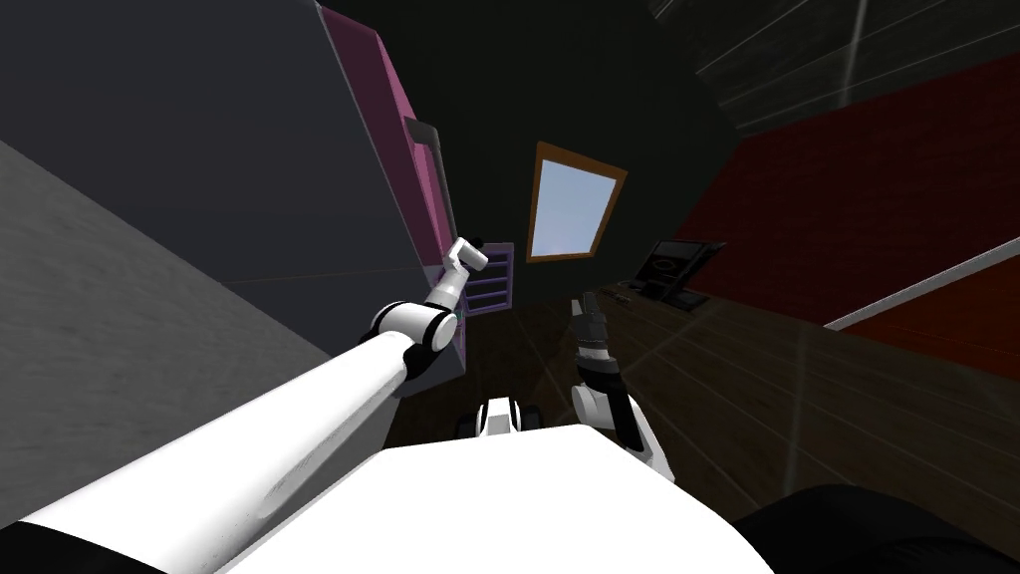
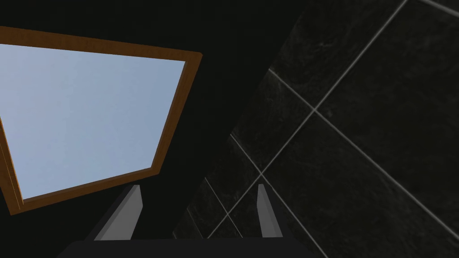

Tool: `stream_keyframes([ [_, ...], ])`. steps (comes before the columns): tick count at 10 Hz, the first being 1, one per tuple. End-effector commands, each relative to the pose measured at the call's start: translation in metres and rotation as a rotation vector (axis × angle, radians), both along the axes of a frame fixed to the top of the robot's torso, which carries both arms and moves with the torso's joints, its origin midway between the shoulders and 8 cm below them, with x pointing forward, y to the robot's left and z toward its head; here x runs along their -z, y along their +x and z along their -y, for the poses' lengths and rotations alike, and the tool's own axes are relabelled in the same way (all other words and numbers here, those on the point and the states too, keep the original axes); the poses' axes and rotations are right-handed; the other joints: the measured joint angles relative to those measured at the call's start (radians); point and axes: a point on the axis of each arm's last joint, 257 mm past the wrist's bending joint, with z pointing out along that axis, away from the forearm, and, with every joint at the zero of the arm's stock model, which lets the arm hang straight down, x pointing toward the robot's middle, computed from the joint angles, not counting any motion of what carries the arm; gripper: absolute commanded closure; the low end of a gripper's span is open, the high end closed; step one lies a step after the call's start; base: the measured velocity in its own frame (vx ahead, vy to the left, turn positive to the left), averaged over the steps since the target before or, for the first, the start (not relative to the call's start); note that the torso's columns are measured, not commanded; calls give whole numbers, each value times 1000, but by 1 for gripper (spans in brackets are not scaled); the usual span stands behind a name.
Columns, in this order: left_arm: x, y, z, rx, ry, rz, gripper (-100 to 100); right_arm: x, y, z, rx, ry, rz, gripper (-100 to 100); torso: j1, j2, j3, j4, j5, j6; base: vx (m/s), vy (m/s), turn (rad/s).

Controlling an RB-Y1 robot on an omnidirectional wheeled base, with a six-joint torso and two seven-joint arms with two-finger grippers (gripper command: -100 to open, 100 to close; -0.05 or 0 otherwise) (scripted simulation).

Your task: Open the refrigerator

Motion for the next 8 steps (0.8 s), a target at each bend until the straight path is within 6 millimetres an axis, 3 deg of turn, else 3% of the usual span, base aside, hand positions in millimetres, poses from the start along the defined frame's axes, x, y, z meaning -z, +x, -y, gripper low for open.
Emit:
stream_keyframes([
  [1, 8, 6, -15, 26, -41, -31, -100, 0, 0, 0, 0, 0, 0, 0, -6, -5, -4, 0, -2, -2, 49, -194, 126],
  [3, 8, 6, -15, 32, -1, -47, -100, 0, 0, 0, 0, 0, 0, 0, -2, -10, -8, -3, -4, 9, 17, -59, 31],
  [4, 11, 10, -31, 45, -48, -49, -100, 0, 0, 0, 0, 0, 0, 0, -1, -11, -9, -3, -4, 11, 45, -105, 104],
  [5, 15, 11, -30, 60, -51, -65, -100, 0, 0, 0, 0, 0, 0, 0, -4, -15, -12, -3, -4, 5, 41, -145, 113],
  [7, 15, 11, -30, 68, -3, -82, -100, 0, 0, 0, 0, 0, 0, 0, -1, -16, -13, -5, -4, 9, 12, -48, 28],
  [8, 16, 14, -45, 83, -46, -79, -100, 0, 0, 0, 0, 0, 0, 0, -1, -16, -13, -5, -4, 11, 38, -115, 109],
])
